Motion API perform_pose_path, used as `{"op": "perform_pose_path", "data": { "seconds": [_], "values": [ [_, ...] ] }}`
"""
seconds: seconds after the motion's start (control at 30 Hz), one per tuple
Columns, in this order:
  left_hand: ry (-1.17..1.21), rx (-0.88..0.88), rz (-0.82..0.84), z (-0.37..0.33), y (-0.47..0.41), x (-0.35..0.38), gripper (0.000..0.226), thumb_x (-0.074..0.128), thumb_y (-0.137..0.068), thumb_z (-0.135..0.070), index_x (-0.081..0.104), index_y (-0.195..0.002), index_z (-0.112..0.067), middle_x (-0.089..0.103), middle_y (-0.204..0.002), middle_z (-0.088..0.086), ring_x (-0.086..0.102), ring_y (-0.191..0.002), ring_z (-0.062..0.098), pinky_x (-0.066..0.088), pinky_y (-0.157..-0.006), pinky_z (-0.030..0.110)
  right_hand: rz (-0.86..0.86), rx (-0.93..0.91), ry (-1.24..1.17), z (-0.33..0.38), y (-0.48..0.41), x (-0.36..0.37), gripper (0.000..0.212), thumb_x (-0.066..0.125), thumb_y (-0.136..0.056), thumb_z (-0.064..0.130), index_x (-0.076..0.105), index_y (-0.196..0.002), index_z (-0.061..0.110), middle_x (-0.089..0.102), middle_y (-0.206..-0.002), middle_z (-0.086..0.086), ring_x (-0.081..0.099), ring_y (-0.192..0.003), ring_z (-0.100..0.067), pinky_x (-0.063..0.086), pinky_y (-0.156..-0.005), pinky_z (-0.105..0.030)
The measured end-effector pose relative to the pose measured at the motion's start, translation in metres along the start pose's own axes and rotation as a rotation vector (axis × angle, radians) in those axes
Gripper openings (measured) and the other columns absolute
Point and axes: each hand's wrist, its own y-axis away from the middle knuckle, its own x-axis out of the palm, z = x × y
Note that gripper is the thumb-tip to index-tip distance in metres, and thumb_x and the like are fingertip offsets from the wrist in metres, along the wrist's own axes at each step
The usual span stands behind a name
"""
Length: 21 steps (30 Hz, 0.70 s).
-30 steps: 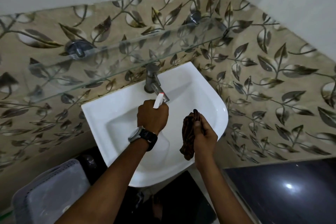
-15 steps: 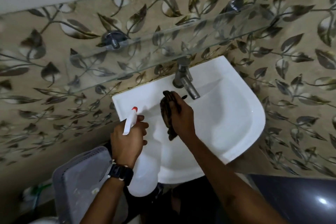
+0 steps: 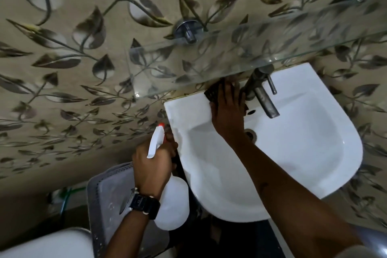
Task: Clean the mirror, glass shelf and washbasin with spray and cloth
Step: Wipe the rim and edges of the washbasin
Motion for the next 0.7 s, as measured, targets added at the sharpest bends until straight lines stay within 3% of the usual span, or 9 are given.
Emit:
{"op": "perform_pose_path", "data": {
  "seconds": [0.1, 0.2, 0.27, 0.3, 0.37, 0.47, 0.53, 0.6, 0.7],
  "values": [
    [0.004, -0.018, 0.045, 0.015, -0.014, -0.001, 0.034, 0.049, -0.063, -0.02, 0.06, -0.062, 0.011, 0.066, -0.057, 0.01, 0.066, -0.061, 0.026, 0.056, -0.075, 0.048, -0.003, 0.112, -0.014, 0.005, 0.0, 0.004, 0.058, 0.043, -0.104, 0.035, 0.034, -0.156, 0.01, 0.029, -0.164, -0.016, 0.03, -0.149, -0.041, 0.027, -0.119, -0.057],
    [0.019, -0.038, 0.072, 0.022, -0.023, -0.004, 0.035, 0.049, -0.062, -0.018, 0.06, -0.059, 0.015, 0.069, -0.056, 0.011, 0.064, -0.054, 0.011, 0.043, -0.076, 0.035, -0.014, 0.213, -0.066, 0.018, -0.002, 0.005, 0.055, 0.051, -0.099, 0.024, 0.042, -0.151, 0.007, 0.039, -0.159, -0.018, 0.044, -0.141, -0.04, 0.038, -0.113, -0.055],
    [0.035, -0.054, 0.078, 0.021, -0.027, -0.005, 0.025, 0.05, -0.061, -0.018, 0.069, -0.055, -0.001, 0.069, -0.055, 0.004, 0.061, -0.053, 0.007, 0.045, -0.068, 0.038, -0.017, 0.182, -0.095, 0.052, 0.007, 0.003, 0.055, 0.058, -0.092, 0.02, 0.051, -0.145, 0.007, 0.053, -0.148, -0.019, 0.057, -0.126, -0.039, 0.049, -0.1, -0.05],
    [0.05, -0.06, 0.084, 0.02, -0.029, -0.005, 0.023, 0.051, -0.061, -0.017, 0.072, -0.052, -0.017, 0.069, -0.056, 0.004, 0.062, -0.055, 0.016, 0.05, -0.069, 0.041, 0.008, 0.104, -0.118, 0.077, 0.014, 0.004, 0.055, 0.061, -0.089, 0.022, 0.055, -0.141, 0.007, 0.059, -0.142, -0.018, 0.062, -0.118, -0.039, 0.052, -0.092, -0.047],
    [0.075, -0.053, 0.074, 0.02, -0.033, -0.005, 0.03, 0.052, -0.063, -0.018, 0.07, -0.045, -0.033, 0.067, -0.053, 0.0, 0.061, -0.055, 0.02, 0.05, -0.07, 0.047, 0.097, -0.066, -0.192, 0.123, 0.031, 0.004, 0.057, 0.055, -0.089, 0.033, 0.057, -0.139, 0.007, 0.06, -0.139, -0.021, 0.063, -0.117, -0.041, 0.052, -0.094, -0.05],
    [0.082, -0.015, 0.081, 0.017, -0.033, -0.006, 0.032, 0.051, -0.066, -0.019, 0.072, -0.049, -0.037, 0.068, -0.054, -0.007, 0.061, -0.055, 0.02, 0.049, -0.066, 0.039, 0.247, -0.096, -0.314, 0.137, 0.033, 0.007, 0.074, 0.036, -0.088, 0.047, 0.046, -0.149, 0.005, 0.043, -0.155, -0.021, 0.045, -0.14, -0.04, 0.036, -0.114, -0.055],
    [0.078, 0.004, 0.083, 0.017, -0.029, -0.008, 0.026, 0.05, -0.066, -0.018, 0.076, -0.062, -0.021, 0.059, -0.044, -0.012, 0.053, -0.053, 0.023, 0.043, -0.063, 0.035, 0.191, -0.159, -0.311, 0.126, 0.035, 0.008, 0.06, 0.054, -0.094, 0.034, 0.05, -0.146, 0.006, 0.046, -0.154, -0.019, 0.049, -0.137, -0.04, 0.041, -0.111, -0.055],
    [0.094, -0.01, 0.073, 0.017, -0.026, -0.011, 0.024, 0.051, -0.064, -0.017, 0.075, -0.066, -0.015, 0.063, -0.047, -0.015, 0.056, -0.056, 0.025, 0.049, -0.065, 0.042, 0.154, -0.265, -0.271, 0.108, 0.036, 0.009, 0.054, 0.062, -0.093, 0.026, 0.055, -0.143, 0.007, 0.048, -0.153, -0.016, 0.05, -0.136, -0.04, 0.043, -0.11, -0.053],
    [0.09, -0.043, 0.103, 0.026, -0.023, -0.016, 0.041, 0.054, -0.063, -0.017, 0.082, -0.073, -0.045, 0.075, -0.064, -0.014, 0.07, -0.066, 0.015, 0.06, -0.077, 0.045, 0.067, -0.237, -0.119, 0.052, 0.02, 0.006, 0.05, 0.049, -0.095, 0.021, 0.055, -0.143, 0.011, 0.046, -0.156, -0.011, 0.043, -0.14, -0.042, 0.04, -0.111, -0.052]
  ]
}}
